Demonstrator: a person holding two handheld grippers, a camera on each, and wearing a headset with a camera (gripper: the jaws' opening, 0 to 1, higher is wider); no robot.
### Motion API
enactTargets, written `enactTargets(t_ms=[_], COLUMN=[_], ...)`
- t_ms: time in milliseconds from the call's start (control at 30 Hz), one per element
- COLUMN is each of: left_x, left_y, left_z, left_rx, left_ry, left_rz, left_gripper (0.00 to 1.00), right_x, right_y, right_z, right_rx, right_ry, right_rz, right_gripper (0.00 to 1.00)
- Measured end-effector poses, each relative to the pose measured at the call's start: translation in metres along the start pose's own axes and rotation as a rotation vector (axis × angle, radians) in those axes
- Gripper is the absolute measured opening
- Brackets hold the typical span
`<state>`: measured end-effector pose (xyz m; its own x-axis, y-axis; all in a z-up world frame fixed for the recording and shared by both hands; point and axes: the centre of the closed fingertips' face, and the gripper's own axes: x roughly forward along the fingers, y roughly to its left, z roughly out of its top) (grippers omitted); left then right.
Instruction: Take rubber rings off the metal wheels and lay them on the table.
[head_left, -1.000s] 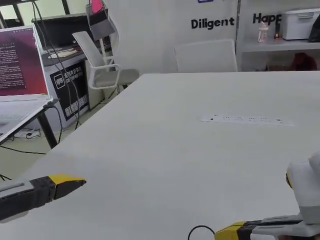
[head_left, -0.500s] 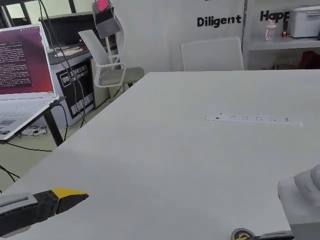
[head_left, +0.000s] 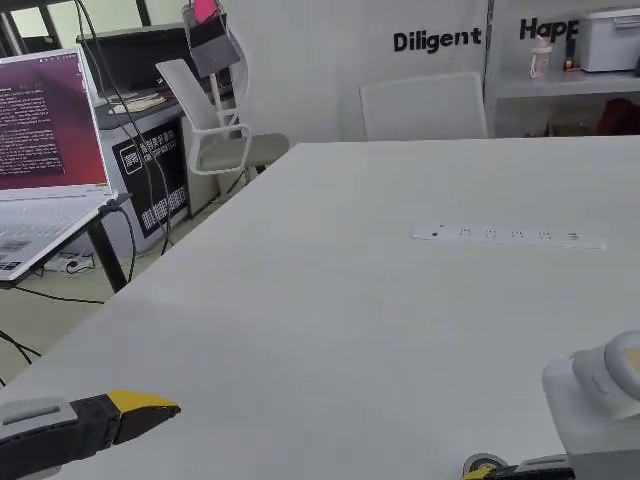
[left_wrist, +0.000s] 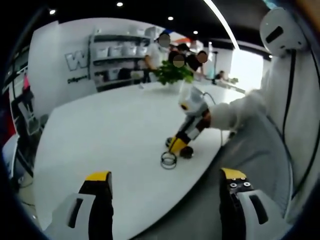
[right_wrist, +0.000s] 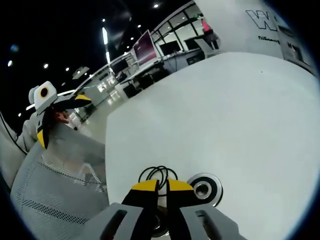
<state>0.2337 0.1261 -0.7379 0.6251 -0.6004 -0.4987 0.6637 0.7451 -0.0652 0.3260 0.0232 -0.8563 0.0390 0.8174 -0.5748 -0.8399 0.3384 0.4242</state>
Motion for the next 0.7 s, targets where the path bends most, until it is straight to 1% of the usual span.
enactTargets(t_ms=[200, 367, 467, 500, 567, 600, 633, 700], left_x=[-0.001, -0.001, 0.000, 0.001, 0.002, 0.003, 0.004, 0.006], left_y=[0.001, 0.003, 0.004, 0.004, 0.005, 0.005, 0.005, 0.004], left_z=[0.000, 0.002, 0.003, 0.004, 0.006, 0.008, 0.009, 0.011], left_rx=[0.001, 0.009, 0.015, 0.016, 0.017, 0.018, 0.018, 0.027], left_ry=[0.001, 0.003, 0.003, 0.004, 0.000, -0.007, -0.009, -0.004], left_rz=[0.006, 0.009, 0.008, 0.006, 0.004, 0.003, -0.001, -0.010], left_gripper=[0.90, 0.90, 0.90, 0.90, 0.90, 0.90, 0.90, 0.90], right_x=[-0.003, -0.012, -0.021, -0.025, -0.032, -0.033, -0.038, -0.046], right_y=[0.000, 0.000, 0.002, 0.003, 0.008, 0.008, 0.006, 0.005], right_z=[0.000, 0.002, 0.012, 0.015, 0.019, 0.020, 0.022, 0.025], right_rx=[-0.005, -0.043, -0.006, -0.009, -0.052, -0.056, -0.066, -0.096], right_ry=[-0.008, -0.018, -0.084, -0.106, -0.138, -0.143, -0.161, -0.190], right_rz=[0.001, -0.016, 0.006, 0.019, 0.052, 0.053, 0.044, 0.036], right_gripper=[0.05, 0.07, 0.07, 0.08, 0.09, 0.11, 0.12, 0.17])
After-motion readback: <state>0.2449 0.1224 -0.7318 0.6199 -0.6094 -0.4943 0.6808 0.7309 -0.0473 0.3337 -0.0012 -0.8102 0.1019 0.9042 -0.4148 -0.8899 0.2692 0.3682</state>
